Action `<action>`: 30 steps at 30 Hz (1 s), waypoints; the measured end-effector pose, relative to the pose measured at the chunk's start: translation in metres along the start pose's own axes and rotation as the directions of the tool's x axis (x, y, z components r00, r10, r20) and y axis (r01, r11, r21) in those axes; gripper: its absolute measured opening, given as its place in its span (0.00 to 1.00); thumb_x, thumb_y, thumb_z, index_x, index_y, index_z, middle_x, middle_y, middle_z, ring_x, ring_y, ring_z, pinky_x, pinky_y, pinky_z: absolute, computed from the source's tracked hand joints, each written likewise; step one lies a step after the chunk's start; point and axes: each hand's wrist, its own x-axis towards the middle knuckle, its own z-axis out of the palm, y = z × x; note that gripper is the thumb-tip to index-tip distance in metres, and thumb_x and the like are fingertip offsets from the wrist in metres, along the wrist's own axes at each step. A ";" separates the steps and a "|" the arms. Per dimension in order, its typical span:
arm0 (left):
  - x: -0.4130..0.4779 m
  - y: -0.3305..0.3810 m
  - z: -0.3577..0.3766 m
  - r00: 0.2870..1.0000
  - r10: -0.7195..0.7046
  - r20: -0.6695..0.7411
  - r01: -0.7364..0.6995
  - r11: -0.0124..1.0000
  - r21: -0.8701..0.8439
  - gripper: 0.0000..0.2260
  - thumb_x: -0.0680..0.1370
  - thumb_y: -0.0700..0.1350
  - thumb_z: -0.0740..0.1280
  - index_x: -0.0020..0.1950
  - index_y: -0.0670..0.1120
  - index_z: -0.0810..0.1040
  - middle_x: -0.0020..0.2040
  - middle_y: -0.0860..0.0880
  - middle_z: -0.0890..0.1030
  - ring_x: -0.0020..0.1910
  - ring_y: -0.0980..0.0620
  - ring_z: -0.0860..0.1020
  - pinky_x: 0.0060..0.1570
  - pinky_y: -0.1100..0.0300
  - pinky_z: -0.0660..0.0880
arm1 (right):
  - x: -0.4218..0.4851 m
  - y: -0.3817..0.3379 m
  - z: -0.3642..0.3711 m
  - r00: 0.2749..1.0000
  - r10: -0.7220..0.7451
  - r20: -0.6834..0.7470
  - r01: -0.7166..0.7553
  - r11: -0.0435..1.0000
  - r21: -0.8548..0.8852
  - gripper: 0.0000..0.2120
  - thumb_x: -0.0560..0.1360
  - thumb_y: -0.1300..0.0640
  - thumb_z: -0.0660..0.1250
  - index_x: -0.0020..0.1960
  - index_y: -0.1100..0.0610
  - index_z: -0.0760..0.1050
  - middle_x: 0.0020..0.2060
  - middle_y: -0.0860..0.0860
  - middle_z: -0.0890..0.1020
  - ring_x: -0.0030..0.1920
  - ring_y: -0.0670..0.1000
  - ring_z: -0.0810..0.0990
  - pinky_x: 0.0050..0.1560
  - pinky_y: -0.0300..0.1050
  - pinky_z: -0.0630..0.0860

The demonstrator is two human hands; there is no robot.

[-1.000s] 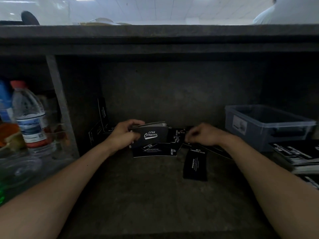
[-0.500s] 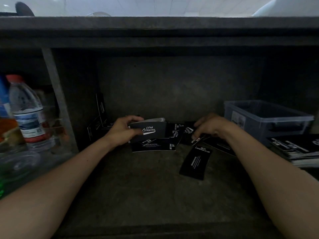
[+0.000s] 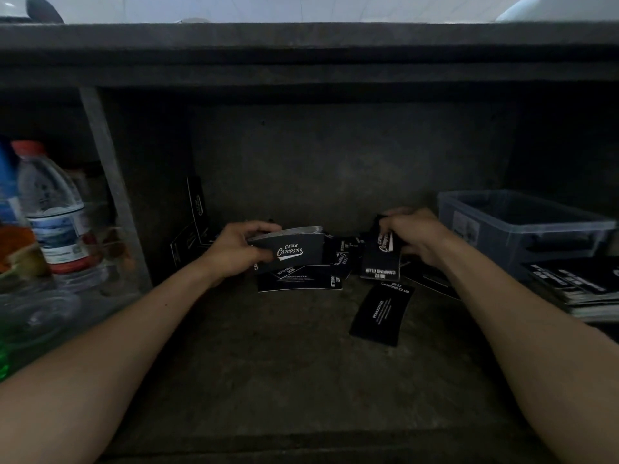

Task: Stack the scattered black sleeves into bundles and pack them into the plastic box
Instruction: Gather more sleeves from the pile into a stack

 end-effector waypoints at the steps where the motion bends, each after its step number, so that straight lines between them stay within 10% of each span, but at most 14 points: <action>1: 0.000 0.000 -0.001 1.000 -0.004 0.007 0.004 1.000 0.001 0.24 0.70 0.28 0.73 0.62 0.48 0.81 0.58 0.48 0.83 0.49 0.61 0.80 0.45 0.77 0.75 | -0.001 -0.002 0.000 1.000 -0.013 -0.003 0.013 1.000 0.016 0.13 0.70 0.68 0.71 0.52 0.57 0.81 0.46 0.53 0.83 0.39 0.48 0.81 0.31 0.39 0.77; 13: -0.013 0.019 0.004 0.993 -0.021 0.115 0.039 0.987 -0.157 0.09 0.80 0.53 0.65 0.56 0.54 0.82 0.49 0.60 0.86 0.49 0.65 0.82 0.49 0.71 0.74 | -0.013 -0.001 0.034 0.957 0.026 0.290 -0.130 0.930 0.343 0.15 0.74 0.73 0.68 0.52 0.55 0.76 0.48 0.54 0.82 0.47 0.53 0.82 0.45 0.49 0.83; 19: -0.009 0.008 0.006 0.995 0.057 0.087 -0.060 0.998 0.035 0.19 0.74 0.37 0.74 0.63 0.50 0.78 0.54 0.59 0.80 0.48 0.68 0.80 0.50 0.75 0.76 | -0.010 0.003 0.037 0.963 -0.174 0.207 0.231 0.926 -0.298 0.18 0.63 0.58 0.82 0.50 0.56 0.81 0.43 0.50 0.85 0.44 0.48 0.83 0.46 0.42 0.79; 23: -0.004 0.004 0.008 0.999 0.034 0.036 -0.034 0.999 0.000 0.20 0.75 0.32 0.70 0.63 0.49 0.78 0.51 0.59 0.80 0.46 0.66 0.79 0.44 0.78 0.73 | -0.007 -0.024 -0.020 0.998 -0.017 0.057 0.058 0.464 -0.884 0.30 0.66 0.45 0.79 0.62 0.57 0.78 0.58 0.54 0.81 0.58 0.56 0.79 0.61 0.49 0.76; 26: -0.002 0.002 0.009 0.999 0.035 0.036 -0.036 0.999 0.016 0.20 0.75 0.33 0.71 0.62 0.51 0.78 0.51 0.61 0.79 0.41 0.74 0.78 0.42 0.80 0.71 | -0.019 -0.023 -0.038 0.955 0.297 0.023 -0.054 0.250 -0.967 0.32 0.64 0.46 0.81 0.62 0.59 0.76 0.52 0.54 0.80 0.53 0.56 0.80 0.56 0.53 0.79; 30: -0.002 0.001 0.009 0.997 0.061 0.050 -0.062 0.998 0.018 0.21 0.73 0.33 0.73 0.63 0.49 0.78 0.52 0.60 0.79 0.42 0.75 0.78 0.43 0.80 0.72 | -0.027 -0.021 -0.032 0.951 0.297 0.084 -0.014 0.312 -0.950 0.25 0.65 0.52 0.81 0.57 0.58 0.76 0.50 0.53 0.81 0.50 0.54 0.81 0.55 0.54 0.81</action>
